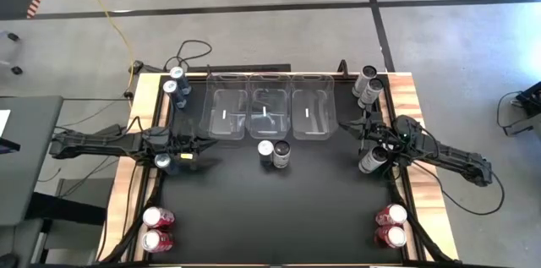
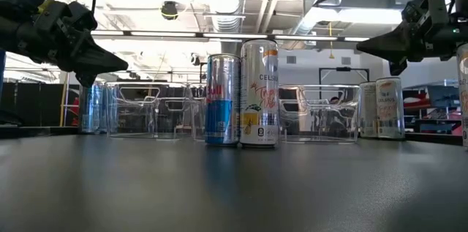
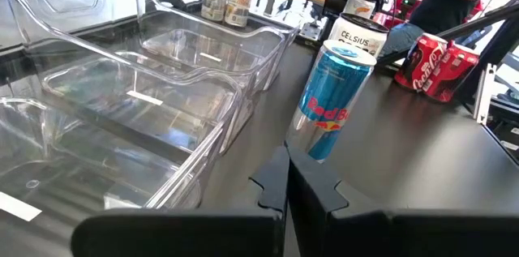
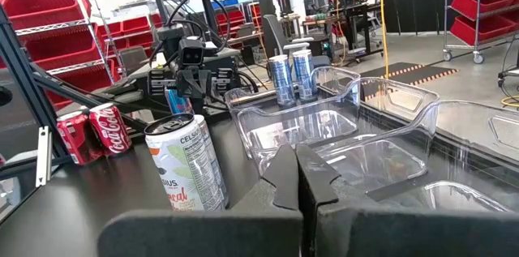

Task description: Sort soda cans

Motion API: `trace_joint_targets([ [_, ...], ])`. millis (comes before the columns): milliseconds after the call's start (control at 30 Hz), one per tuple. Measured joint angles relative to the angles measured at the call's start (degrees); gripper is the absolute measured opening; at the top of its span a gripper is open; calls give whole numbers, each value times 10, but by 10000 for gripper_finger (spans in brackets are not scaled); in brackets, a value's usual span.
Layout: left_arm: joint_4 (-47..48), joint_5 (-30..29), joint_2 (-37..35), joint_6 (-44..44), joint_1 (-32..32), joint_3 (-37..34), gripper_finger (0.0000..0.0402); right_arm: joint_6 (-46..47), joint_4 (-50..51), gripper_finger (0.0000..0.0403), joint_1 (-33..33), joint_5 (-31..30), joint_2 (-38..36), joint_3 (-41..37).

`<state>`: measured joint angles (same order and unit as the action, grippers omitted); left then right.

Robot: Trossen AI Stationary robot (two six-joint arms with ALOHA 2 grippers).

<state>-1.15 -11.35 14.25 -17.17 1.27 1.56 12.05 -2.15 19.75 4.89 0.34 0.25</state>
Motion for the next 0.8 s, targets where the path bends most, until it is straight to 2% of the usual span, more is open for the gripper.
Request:
trace_joint_targets([
  [500, -2, 0, 0, 1, 0, 0, 6, 0, 0, 0, 0, 0, 0, 0],
  [633, -24, -7, 0, 53, 3, 0, 6, 0, 0, 0, 0, 0, 0, 0],
  [800, -41, -4, 0, 29, 2, 0, 6, 0, 0, 0, 0, 0, 0, 0],
])
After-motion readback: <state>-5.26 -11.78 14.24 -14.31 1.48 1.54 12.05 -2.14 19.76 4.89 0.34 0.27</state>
